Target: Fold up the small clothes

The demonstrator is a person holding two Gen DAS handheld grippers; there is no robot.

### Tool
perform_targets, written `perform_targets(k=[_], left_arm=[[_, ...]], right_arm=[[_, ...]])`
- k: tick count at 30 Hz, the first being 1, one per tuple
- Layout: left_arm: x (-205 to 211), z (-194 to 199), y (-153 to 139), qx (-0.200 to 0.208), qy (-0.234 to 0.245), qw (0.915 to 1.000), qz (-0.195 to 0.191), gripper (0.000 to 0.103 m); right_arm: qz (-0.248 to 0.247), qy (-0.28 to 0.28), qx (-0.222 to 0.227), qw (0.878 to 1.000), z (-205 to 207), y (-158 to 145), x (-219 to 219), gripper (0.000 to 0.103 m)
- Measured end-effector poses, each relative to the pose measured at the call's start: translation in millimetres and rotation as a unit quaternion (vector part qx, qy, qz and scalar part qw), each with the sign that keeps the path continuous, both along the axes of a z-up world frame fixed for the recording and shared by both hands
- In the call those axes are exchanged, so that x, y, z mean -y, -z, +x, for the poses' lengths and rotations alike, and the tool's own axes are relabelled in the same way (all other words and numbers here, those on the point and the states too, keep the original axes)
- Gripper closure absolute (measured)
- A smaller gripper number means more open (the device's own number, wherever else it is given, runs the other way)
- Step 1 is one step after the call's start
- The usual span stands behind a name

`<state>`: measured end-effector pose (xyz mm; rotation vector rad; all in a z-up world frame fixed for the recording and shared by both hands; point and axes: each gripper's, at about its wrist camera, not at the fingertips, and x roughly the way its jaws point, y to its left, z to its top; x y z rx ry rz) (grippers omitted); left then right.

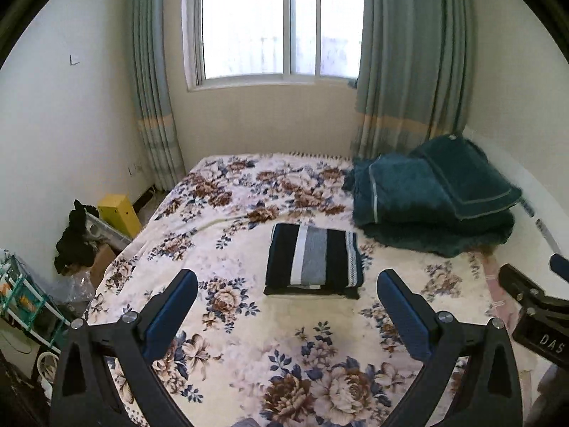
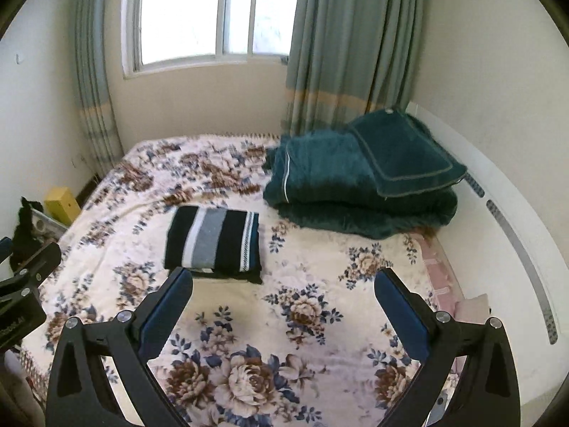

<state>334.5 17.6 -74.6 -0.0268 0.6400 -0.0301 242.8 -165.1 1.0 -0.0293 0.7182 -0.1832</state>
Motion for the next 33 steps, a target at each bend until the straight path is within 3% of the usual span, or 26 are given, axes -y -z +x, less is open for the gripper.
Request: perform_targets(k=[5,14,20,33], left_arm=[[2.0,-42.1,-32.2,0.028,0.005,0.9996,0.005,0.0],[4.9,-80.1,-50.6,0.049,0.009,0.9988,0.0,0.0],[7.6,-92.5,-54.9,0.041,0.007,0.9991,-0.001,0.0],[6.9,-99.1,-57.3,0.03,-0.022,0.9993,0.007,0.0]], right_arm=[[0.006,-0.01,0.032,0.999,-56.5,-40.0,-6.9,0.0],[0.005,-0.009,0.069,0.998,-127.9,-82.1,-7.7,0.0],[0.013,-0.021,0.072,0.997,-145.7,-94.0,-5.1,0.0],[0.007,-0.036,0.061,0.997,-140.3,-99.8,-2.7,0.0]])
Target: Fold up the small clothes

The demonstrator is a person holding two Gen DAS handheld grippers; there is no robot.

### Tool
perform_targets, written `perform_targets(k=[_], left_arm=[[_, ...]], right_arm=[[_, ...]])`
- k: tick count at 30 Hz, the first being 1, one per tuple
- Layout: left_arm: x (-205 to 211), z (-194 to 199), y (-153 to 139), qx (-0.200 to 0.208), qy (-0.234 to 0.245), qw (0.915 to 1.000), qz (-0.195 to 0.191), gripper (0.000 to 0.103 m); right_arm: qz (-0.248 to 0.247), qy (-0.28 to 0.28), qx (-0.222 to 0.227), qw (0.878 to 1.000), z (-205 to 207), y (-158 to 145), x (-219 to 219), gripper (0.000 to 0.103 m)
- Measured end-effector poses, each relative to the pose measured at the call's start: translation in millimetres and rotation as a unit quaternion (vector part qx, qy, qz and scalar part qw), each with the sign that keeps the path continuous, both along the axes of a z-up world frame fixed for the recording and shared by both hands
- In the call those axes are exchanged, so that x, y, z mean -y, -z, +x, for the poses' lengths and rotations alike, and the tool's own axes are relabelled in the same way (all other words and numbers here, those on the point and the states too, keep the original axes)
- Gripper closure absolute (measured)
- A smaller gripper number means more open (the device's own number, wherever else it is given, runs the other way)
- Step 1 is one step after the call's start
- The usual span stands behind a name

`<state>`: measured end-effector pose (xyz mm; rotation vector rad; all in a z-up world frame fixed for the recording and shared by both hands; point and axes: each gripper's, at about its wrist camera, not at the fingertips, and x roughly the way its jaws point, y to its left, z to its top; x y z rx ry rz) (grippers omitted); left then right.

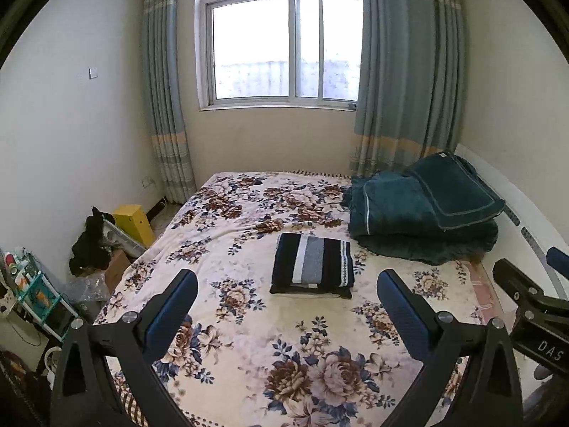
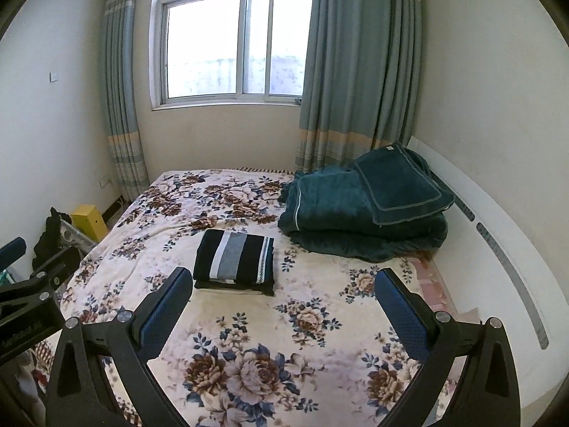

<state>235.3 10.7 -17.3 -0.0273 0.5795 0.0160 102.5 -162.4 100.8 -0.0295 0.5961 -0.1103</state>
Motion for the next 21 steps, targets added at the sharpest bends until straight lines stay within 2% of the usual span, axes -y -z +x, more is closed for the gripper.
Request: perform_targets(k=[21], left_arm=[[0.0,1.5,-3.9,0.008,0.002,1.0,-0.003,0.0]], right_arm=[[0.006,-0.014,-0.001,1.0,11.8,-4.2,1.9,0.0]])
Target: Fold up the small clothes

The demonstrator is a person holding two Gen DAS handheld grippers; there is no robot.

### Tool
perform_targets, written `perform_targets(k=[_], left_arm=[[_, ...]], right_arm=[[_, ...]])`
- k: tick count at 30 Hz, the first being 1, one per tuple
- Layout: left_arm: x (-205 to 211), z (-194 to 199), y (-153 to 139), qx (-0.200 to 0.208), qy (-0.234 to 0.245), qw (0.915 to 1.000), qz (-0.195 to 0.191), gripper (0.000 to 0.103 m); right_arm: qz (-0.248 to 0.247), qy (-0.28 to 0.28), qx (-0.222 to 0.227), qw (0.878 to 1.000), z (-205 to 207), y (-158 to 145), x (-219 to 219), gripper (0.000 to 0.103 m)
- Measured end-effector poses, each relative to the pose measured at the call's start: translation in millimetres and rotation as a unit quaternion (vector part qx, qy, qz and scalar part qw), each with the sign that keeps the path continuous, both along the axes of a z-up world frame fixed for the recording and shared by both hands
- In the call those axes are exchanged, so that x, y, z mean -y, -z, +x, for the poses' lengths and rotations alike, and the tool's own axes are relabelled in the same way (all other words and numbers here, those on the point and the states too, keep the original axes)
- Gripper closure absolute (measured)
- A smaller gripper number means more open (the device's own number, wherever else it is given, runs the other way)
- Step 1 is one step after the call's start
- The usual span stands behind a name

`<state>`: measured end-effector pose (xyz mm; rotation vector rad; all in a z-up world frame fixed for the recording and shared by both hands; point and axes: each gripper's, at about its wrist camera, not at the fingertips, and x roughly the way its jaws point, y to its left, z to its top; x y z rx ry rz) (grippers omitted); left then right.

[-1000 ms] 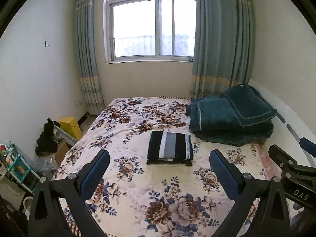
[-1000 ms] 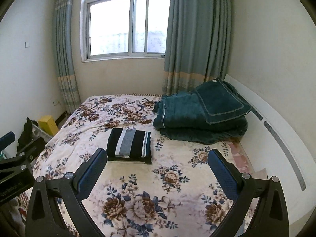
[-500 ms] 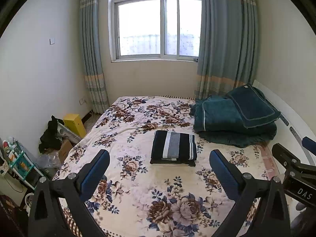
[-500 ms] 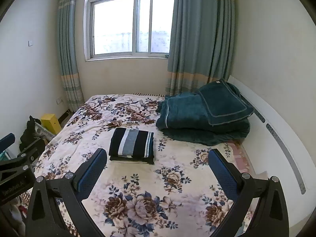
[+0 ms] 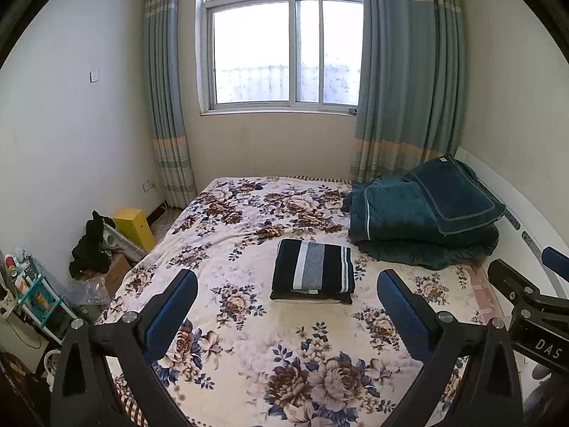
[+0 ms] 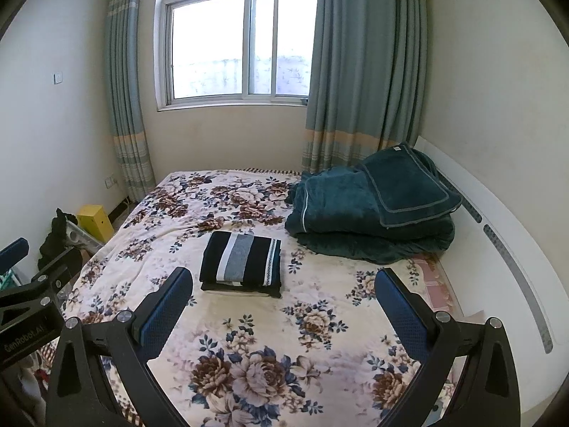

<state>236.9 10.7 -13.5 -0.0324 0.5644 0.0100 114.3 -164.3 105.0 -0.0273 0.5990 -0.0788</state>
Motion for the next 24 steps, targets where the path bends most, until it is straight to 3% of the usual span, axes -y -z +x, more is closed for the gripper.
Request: perform_targets(k=[24], left_arm=[[5.9,0.0,-11.1,0.015,0.004,0.9999,0.003,0.0]], right_arm=[[0.002,-0.005,0.003,1.0,14.7,-7.2,-8.0,0.0]])
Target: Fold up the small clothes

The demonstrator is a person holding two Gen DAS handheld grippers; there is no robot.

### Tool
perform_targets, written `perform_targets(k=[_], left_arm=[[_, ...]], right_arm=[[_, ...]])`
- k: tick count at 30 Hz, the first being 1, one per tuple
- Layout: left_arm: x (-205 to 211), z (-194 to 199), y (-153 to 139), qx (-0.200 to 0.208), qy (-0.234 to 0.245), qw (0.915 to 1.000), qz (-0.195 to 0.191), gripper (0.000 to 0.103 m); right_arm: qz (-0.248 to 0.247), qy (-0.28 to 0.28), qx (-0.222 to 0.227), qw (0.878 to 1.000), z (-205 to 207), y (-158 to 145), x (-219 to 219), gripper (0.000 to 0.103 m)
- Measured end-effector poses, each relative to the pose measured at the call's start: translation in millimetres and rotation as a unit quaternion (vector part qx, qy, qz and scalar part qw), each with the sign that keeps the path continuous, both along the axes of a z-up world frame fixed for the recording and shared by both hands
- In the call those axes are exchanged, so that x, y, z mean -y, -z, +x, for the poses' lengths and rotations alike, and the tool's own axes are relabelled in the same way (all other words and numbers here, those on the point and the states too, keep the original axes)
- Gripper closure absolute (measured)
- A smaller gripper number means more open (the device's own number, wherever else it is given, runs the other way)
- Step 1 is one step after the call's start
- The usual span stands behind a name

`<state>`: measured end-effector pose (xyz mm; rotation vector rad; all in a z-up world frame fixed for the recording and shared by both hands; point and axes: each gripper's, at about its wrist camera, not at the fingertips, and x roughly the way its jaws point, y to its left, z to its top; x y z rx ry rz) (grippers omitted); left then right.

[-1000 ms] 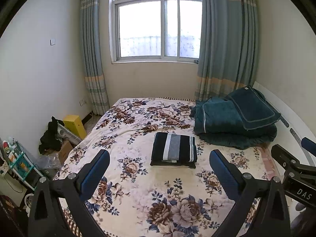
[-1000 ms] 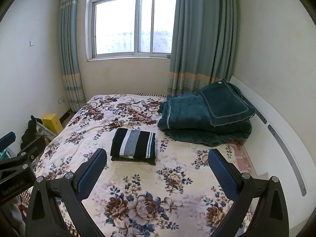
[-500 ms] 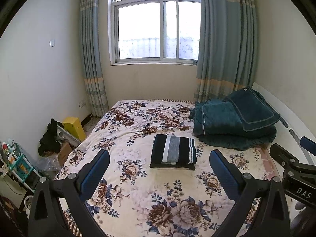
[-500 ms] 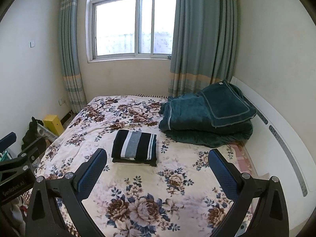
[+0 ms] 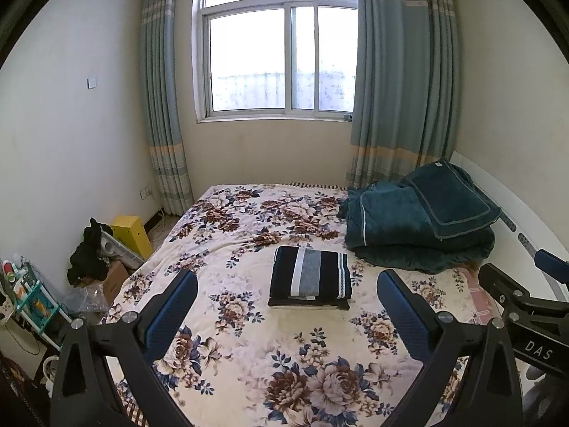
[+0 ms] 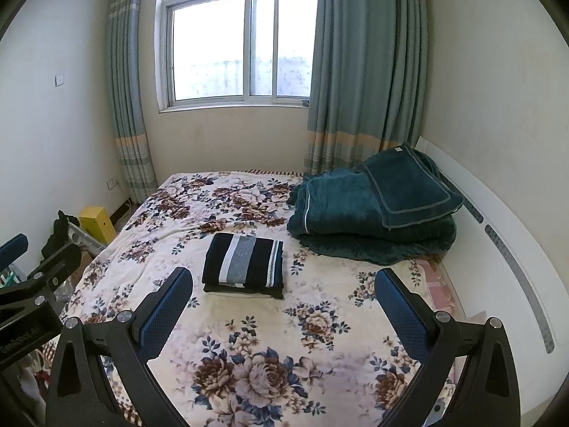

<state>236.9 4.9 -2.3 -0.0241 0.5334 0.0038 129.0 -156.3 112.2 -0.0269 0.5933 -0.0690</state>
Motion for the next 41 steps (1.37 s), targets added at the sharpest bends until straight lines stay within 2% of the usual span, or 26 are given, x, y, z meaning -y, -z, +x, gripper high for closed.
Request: perform_targets(k=[41], left_arm=[[-1.9,-12.0,-8.3,0.016,-0.003,0.9999,-0.004,0.0]], right_arm=[[0.001,0.01,0.007,1.0,-13.8,5.4,-10.5,0.0]])
